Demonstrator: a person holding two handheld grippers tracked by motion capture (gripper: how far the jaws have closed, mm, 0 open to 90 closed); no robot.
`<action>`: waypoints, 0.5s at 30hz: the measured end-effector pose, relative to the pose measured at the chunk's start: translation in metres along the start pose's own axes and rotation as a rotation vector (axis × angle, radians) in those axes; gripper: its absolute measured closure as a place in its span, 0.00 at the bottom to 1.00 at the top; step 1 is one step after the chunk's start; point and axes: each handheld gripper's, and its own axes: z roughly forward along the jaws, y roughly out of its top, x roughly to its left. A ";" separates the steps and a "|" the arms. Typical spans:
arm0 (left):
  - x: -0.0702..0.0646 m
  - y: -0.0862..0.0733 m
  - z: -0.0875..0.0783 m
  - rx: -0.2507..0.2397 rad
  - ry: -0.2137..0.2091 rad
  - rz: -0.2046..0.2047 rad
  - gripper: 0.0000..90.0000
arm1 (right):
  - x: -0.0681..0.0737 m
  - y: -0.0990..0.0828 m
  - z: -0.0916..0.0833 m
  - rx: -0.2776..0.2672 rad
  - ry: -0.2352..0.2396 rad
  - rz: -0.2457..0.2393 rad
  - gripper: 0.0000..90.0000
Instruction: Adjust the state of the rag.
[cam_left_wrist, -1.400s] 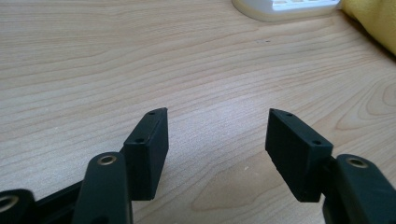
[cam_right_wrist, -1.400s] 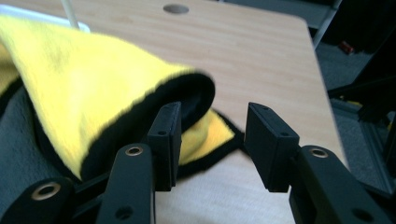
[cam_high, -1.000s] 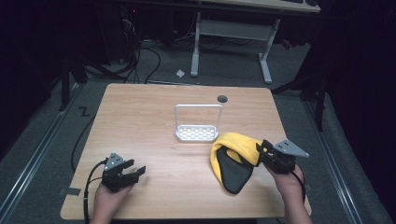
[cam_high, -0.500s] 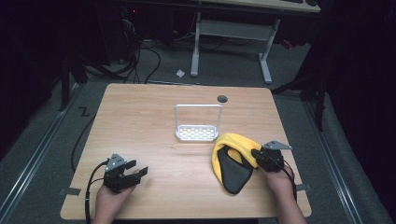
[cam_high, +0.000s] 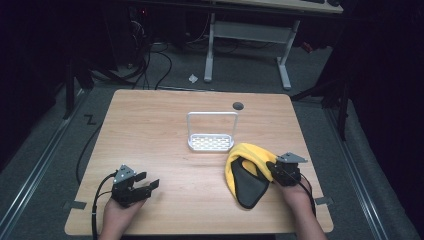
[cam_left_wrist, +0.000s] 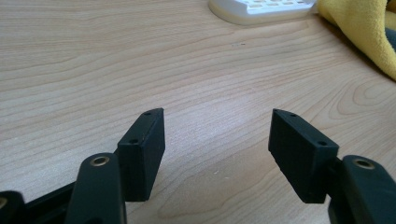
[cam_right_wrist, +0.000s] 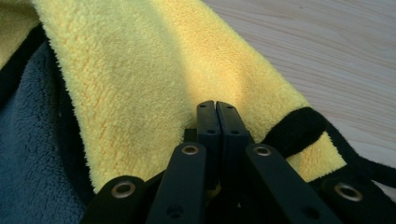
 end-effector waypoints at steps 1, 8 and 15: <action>-0.001 0.000 0.000 -0.002 -0.003 0.000 0.41 | 0.005 0.001 0.000 0.002 0.010 -0.016 1.00; -0.007 0.002 0.004 0.004 -0.022 0.013 0.40 | 0.034 0.006 0.003 0.001 0.072 -0.085 1.00; -0.013 0.004 0.005 0.002 -0.041 0.028 0.41 | 0.061 0.010 0.006 -0.004 0.124 -0.150 0.99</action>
